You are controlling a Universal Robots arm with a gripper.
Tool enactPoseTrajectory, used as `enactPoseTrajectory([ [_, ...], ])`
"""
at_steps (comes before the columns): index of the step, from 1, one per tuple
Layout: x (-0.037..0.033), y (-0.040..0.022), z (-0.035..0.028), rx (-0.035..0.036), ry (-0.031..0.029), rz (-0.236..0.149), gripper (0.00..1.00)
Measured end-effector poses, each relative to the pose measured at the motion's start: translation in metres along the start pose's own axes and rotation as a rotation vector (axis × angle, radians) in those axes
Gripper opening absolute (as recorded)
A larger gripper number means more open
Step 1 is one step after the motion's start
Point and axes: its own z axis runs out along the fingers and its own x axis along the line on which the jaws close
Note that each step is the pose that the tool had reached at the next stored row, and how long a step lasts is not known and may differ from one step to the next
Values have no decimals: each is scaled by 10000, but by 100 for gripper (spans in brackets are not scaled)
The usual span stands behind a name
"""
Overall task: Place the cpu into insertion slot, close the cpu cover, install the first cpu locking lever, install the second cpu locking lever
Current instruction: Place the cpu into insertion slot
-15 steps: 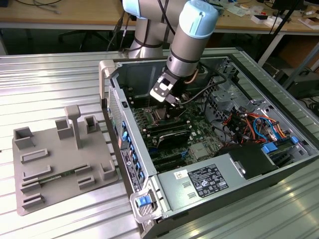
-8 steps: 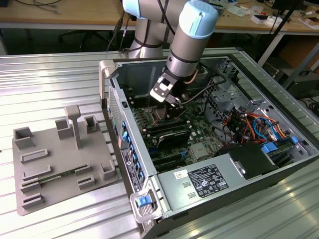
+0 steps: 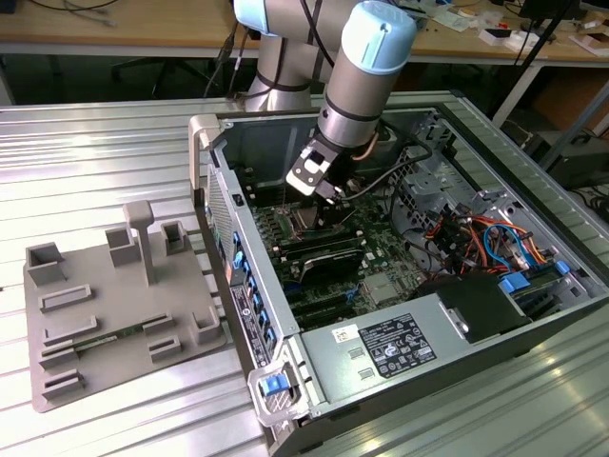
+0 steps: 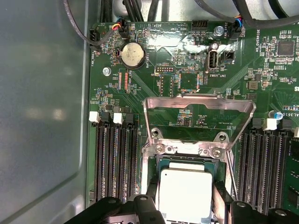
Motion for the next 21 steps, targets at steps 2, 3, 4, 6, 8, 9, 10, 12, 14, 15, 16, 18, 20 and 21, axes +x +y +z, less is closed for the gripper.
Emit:
enactPoseTrajectory([
  [2, 0, 0, 0, 0, -1, 0, 54],
  [3, 0, 0, 0, 0, -1, 0, 54],
  [4, 0, 0, 0, 0, 0, 0, 54],
  [6, 1, 0, 2, -1, 3, 0, 54],
  [8, 2, 2, 5, -7, 9, 0, 56],
  [9, 2, 1, 4, -5, 7, 0, 56],
  [10, 0, 0, 2, -1, 2, 0, 62],
  [12, 23, -1, -108, -2, 24, 0, 60],
  [14, 27, 2, -107, 3, 105, -3, 35],
  [15, 27, 4, -107, 7, 106, -4, 29],
  [16, 27, 7, -107, 11, 107, -3, 29],
  [18, 26, 12, -108, 18, 111, -3, 17],
  [20, 27, 16, -107, 20, 124, -4, 11],
  [21, 26, 22, -108, 29, 137, -6, 11],
])
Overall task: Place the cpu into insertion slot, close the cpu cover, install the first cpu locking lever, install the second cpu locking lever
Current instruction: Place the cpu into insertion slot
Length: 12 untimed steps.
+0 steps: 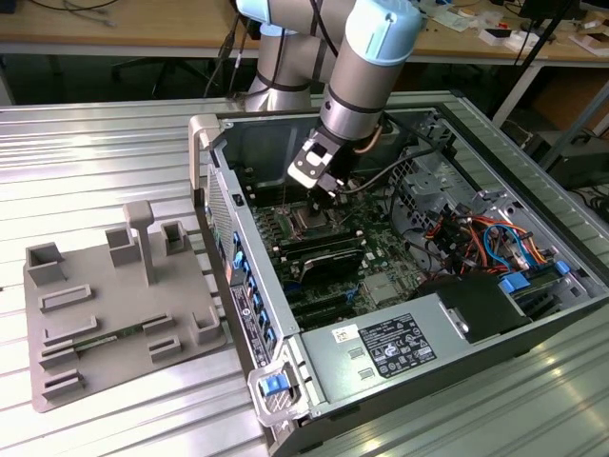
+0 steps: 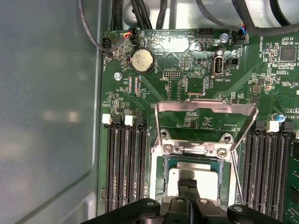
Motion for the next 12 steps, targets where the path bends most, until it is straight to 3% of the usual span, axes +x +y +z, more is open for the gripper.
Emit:
enactPoseTrajectory([
  [12, -1, 15, -1, 9, 8, -3, 11],
])
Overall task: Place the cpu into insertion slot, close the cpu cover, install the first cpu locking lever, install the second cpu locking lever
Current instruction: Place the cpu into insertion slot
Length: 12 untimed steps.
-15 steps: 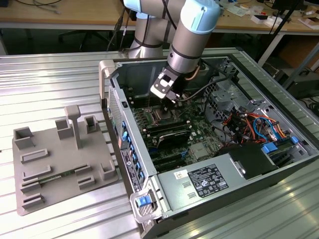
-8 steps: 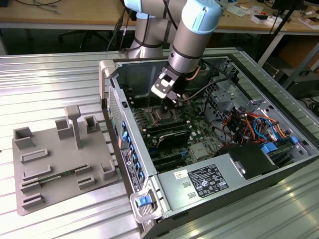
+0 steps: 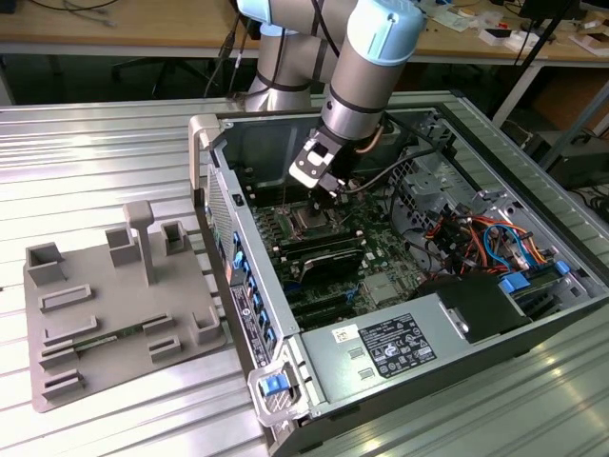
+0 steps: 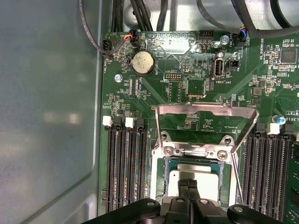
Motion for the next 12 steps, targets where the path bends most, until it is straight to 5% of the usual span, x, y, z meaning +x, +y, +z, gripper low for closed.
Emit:
enactPoseTrajectory([
  [12, 1, 0, -29, -1, 8, 0, 11],
])
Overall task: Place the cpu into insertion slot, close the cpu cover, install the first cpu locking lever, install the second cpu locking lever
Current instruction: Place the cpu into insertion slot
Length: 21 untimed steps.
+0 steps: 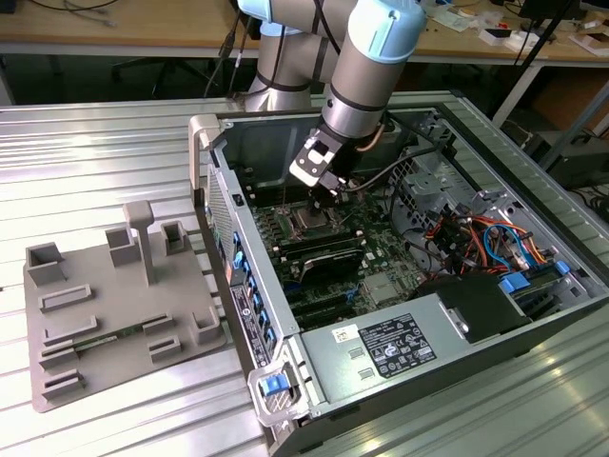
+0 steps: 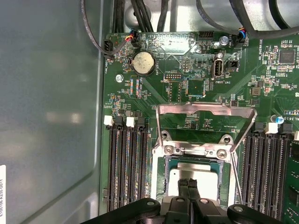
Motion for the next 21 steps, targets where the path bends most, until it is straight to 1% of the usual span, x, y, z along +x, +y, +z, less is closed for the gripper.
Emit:
enactPoseTrajectory([
  [6, 0, 0, -1, 0, 6, 0, 11],
  [9, 0, -1, -15, 1, 5, 0, 11],
  [12, 1, -2, -58, 0, 13, -1, 11],
  [14, 3, -3, -105, 0, 20, -1, 11],
  [17, 4, -4, -146, -2, 30, -1, 11],
  [21, 5, -5, -191, -1, 29, -1, 11],
])
